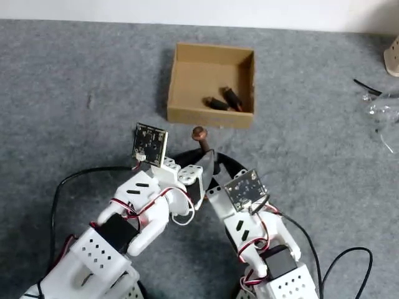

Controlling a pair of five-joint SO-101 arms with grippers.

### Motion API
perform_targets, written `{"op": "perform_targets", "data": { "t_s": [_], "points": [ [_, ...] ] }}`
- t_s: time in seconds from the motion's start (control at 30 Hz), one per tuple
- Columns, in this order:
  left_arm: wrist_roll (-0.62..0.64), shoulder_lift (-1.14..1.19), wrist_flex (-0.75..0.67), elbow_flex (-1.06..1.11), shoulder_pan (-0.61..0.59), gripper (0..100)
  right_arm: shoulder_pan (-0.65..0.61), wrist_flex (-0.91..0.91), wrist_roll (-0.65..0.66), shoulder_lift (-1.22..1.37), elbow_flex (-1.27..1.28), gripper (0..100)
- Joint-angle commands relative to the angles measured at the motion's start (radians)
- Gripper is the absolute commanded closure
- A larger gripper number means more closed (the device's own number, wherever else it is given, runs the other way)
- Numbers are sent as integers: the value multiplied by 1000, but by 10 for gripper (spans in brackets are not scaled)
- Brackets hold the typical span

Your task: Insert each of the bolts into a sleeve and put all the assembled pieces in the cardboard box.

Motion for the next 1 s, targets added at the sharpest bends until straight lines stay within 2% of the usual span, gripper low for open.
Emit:
{"op": "perform_targets", "data": {
  "t_s": [0.0,0.13,0.2,0.3,0.37,0.53,0.73,0.83,0.97],
  "points": [
    [-9,5,3,-8,22,995,16,-51,12,-19,62,995],
    [-11,7,3,-10,-21,963,16,-51,12,-19,62,995],
    [-8,12,3,-13,-68,855,16,-51,12,-19,62,995],
    [-3,13,26,-10,-85,635,16,-51,12,-19,62,995],
    [-2,7,74,-16,-84,562,16,-51,12,-19,62,995],
    [-8,4,103,-50,-127,650,16,-51,14,-19,64,995],
    [0,2,103,-104,-372,769,16,-51,14,-19,64,995],
    [77,-56,103,-96,-481,793,18,-51,14,-19,64,995],
    [101,-196,97,5,-476,858,18,-51,14,-19,64,995]
  ]
}}
